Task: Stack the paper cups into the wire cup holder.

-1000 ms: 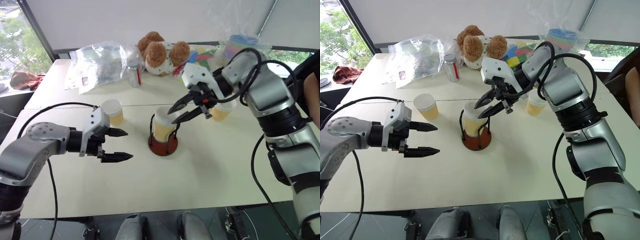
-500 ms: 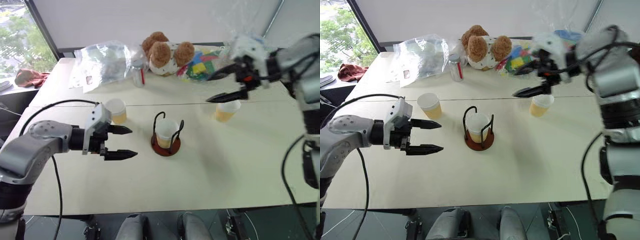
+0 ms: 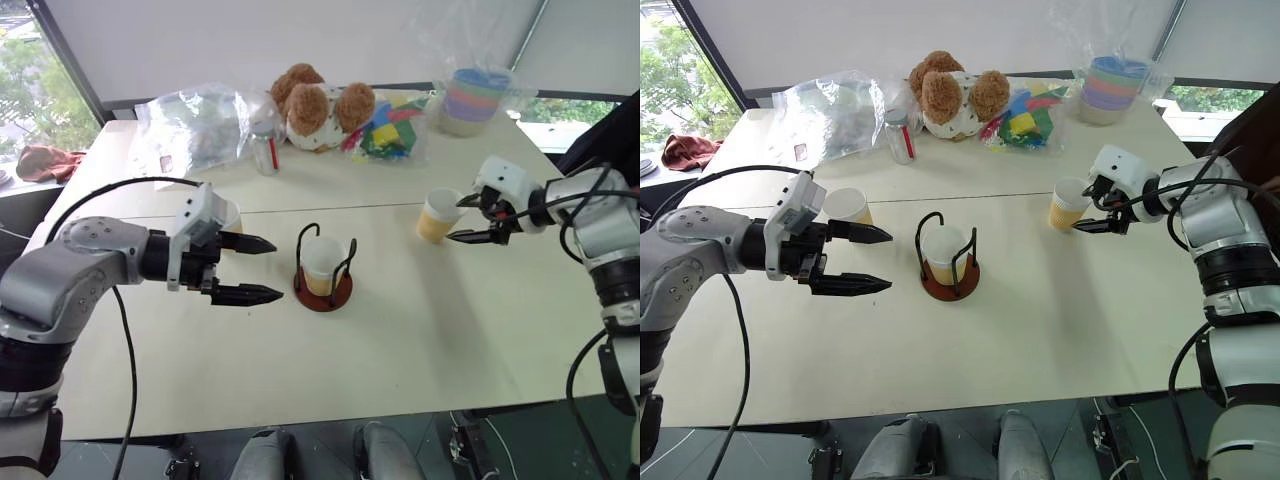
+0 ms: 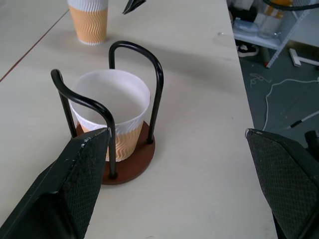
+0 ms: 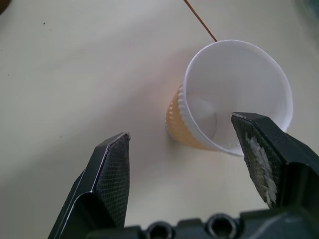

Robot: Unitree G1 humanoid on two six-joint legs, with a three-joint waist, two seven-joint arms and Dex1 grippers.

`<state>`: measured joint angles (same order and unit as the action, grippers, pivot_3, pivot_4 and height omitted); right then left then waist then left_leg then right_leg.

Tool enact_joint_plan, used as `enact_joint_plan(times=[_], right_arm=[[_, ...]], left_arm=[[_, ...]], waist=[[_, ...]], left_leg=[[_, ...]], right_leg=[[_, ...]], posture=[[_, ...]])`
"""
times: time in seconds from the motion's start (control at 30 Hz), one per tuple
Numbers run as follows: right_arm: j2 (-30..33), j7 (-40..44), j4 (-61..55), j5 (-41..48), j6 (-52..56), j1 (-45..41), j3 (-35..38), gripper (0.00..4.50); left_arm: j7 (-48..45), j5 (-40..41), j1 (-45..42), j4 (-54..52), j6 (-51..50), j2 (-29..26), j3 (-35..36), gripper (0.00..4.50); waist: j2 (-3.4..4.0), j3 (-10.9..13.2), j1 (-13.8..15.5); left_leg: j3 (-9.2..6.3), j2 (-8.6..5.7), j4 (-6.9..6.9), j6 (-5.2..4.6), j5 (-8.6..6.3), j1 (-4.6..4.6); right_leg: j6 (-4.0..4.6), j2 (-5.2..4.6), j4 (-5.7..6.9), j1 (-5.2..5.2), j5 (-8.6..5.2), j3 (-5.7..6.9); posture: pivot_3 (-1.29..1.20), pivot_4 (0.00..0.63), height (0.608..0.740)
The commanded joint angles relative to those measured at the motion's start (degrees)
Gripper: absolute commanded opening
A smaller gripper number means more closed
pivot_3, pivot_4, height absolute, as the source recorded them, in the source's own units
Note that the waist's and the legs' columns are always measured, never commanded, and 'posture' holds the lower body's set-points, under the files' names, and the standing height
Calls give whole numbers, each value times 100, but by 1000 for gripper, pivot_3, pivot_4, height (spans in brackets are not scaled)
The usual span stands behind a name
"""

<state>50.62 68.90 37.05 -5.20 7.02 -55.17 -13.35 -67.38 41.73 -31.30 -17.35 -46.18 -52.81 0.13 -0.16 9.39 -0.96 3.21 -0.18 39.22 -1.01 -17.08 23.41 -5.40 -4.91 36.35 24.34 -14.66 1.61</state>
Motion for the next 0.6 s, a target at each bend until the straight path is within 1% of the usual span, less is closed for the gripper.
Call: enact_joint_plan(times=[0.03, 0.1, 0.13, 0.2, 0.27, 0.3, 0.37, 0.5, 0.57, 0.6], right_arm=[[-157, -101, 654, -243, -468, -506, -41, 3480], [-340, -119, 1197, -397, -690, -738, -147, 3480], [-391, -97, 1397, -456, -783, -816, -176, 3253], [-436, 22, 1684, -540, -958, -923, -224, 2631], [-484, 65, 1932, -599, -1068, -1041, -228, 1675], [-498, 137, 2027, -625, -1125, -1084, -240, 1040], [-527, 218, 2172, -648, -1190, -1154, -236, 57], [-574, 277, 2268, -681, -1286, -1291, -203, 57], [-616, 474, 1998, -581, -1267, -1499, -139, 57], [-700, 795, 1609, -368, -1036, -1702, -59, 57]], left_arm=[[19, -2, 11, -69, -31, -41, 70, 4500], [53, -13, 54, -81, -44, -61, 93, 4500], [59, -22, 66, -75, -45, -70, 103, 4500], [66, -47, 93, -54, -35, -90, 124, 4500], [90, -46, 132, -55, -39, -106, 163, 4500], [111, -42, 154, -59, -42, -105, 184, 4500], [166, -15, 207, -77, -59, -85, 226, 4500], [219, -28, 328, -127, -38, -76, 256, 4500], [206, -81, 378, -109, 2, -124, 256, 4500], [166, -131, 403, -82, 31, -186, 248, 4500]], waist=[[0, 0, -1], [0, 0, -1], [0, 0, 0], [0, 0, 15], [0, 0, 30], [0, 0, 25], [0, 0, 10], [0, 0, -9], [2, 1, -17], [6, 4, -26]], left_leg=[[0, 0, 0, 0, 0, 0], [-1, 0, 0, 2, 1, 0], [-1, 0, 0, 3, 2, 0], [-1, 0, 0, 3, 2, 0], [-3, -1, 0, 3, 2, 2], [-3, -1, 0, 4, 2, 3], [-2, -2, 0, 4, 2, 3], [-4, -1, 0, 6, 4, 2], [-4, -1, 0, 7, 4, 2], [-3, -1, 0, 7, 4, 2]], right_leg=[[0, 0, 0, 0, 0, 0], [0, 0, 0, 0, 0, 0], [0, 0, 0, 0, 0, 0], [0, 0, -1, -1, 0, 0], [0, -1, -2, -1, 0, 1], [0, -1, -3, -1, 0, 1], [0, -2, -3, -1, 0, 1], [0, -2, -1, -1, 0, 1], [0, -2, 0, -1, 0, 1], [0, -2, 0, -1, 0, 0]], posture=[[0, 150, 740], [0, 150, 740], [0, 150, 740], [0, 150, 740], [0, 150, 740], [0, 150, 740], [0, 150, 740], [0, 150, 740], [0, 150, 740], [0, 150, 740]])
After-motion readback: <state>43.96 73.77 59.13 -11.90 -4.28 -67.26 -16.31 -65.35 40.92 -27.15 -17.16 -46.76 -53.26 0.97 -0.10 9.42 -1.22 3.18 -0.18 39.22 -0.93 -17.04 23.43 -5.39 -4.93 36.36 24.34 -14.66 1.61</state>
